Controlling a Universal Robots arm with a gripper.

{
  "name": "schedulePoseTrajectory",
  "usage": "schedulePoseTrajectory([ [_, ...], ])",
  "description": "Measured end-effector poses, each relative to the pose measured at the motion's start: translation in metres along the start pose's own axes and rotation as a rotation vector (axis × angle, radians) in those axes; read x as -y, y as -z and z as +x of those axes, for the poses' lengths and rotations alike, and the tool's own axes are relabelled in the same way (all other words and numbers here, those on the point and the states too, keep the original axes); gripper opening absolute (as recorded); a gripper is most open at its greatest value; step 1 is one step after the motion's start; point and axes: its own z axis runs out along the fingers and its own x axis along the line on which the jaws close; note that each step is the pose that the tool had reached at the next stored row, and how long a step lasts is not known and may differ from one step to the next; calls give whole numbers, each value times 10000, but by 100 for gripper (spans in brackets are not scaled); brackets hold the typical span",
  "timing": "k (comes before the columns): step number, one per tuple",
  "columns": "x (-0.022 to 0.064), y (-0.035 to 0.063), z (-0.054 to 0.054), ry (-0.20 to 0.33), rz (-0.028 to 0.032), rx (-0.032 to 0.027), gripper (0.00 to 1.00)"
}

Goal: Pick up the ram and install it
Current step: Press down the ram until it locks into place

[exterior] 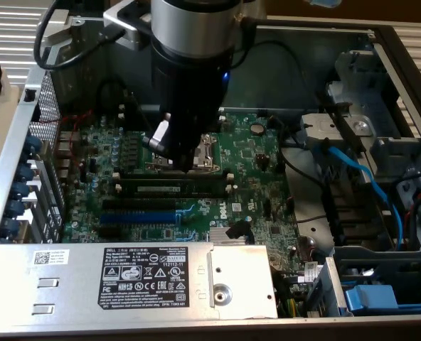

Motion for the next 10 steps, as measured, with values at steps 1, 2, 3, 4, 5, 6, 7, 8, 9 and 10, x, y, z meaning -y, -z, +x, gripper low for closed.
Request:
schedulePoseTrajectory([
  [1,0,-1,0,-164,2,8,10],
  [2,0,-1,0,-327,5,15,10],
  [3,0,-1,0,-491,7,22,10],
  [4,0,-2,0,-670,10,30,10],
  [5,0,-2,0,-832,12,38,10],
  [6,0,-3,0,-994,14,45,10],
  [7,0,-3,0,-1153,17,52,10],
  [8,0,-3,0,-1315,19,59,10],
  [9,0,-3,0,-1468,21,66,10],
  [10,0,-3,0,-1639,24,73,10],
])
